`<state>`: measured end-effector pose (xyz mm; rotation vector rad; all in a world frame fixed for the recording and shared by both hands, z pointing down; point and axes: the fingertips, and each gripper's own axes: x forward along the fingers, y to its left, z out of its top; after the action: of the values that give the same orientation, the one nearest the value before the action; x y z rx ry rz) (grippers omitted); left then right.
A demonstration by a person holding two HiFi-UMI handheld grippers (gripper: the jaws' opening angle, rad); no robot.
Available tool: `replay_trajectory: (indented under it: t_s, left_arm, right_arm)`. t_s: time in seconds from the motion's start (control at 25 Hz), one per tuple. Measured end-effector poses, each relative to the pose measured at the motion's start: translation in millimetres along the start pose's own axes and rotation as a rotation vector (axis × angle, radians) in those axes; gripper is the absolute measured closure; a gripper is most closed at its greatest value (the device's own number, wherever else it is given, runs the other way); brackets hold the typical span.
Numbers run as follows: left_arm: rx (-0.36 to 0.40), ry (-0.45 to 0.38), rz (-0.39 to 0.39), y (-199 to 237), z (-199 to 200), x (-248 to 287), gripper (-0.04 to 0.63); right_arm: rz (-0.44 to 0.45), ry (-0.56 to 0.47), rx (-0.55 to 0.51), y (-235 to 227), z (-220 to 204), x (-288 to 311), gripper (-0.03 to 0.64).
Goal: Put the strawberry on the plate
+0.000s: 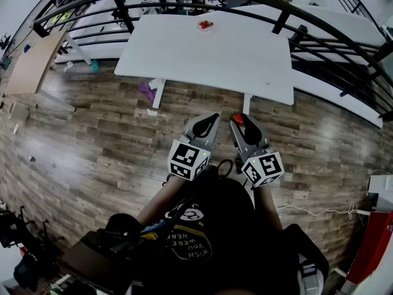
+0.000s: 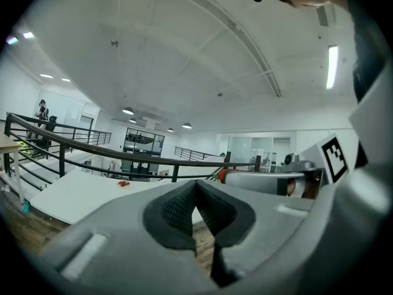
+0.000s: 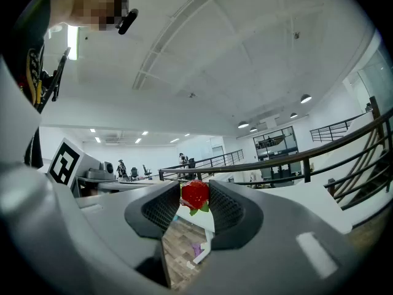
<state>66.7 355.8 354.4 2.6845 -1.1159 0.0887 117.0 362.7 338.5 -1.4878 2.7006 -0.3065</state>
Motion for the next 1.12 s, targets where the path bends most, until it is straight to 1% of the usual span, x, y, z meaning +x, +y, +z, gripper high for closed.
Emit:
replay_trajectory:
  t_s: [0.36, 0.72, 0.96, 1.12]
  left_arm:
    - [0.004, -0.004, -0.009, -1, -1, 2, 0.595]
    - [-0.002, -0.003, -0.008, 5, 1, -7, 0.595]
    - [-0.005, -0.013, -0.010, 26, 3, -21, 0.595]
    - [-0.018, -0.011, -0.013, 40, -5, -30, 0.595]
  right_arm:
    - [-0.002, -0.006, -0.005, -2, -1, -1, 0.468]
    - [0.002, -0.034, 0.008, 10, 5, 5, 0.465]
    - [0.003, -0.029, 0.004, 28, 1, 21, 0.465]
    - [-0.015, -0.024, 0.009, 35, -8, 25, 0.465]
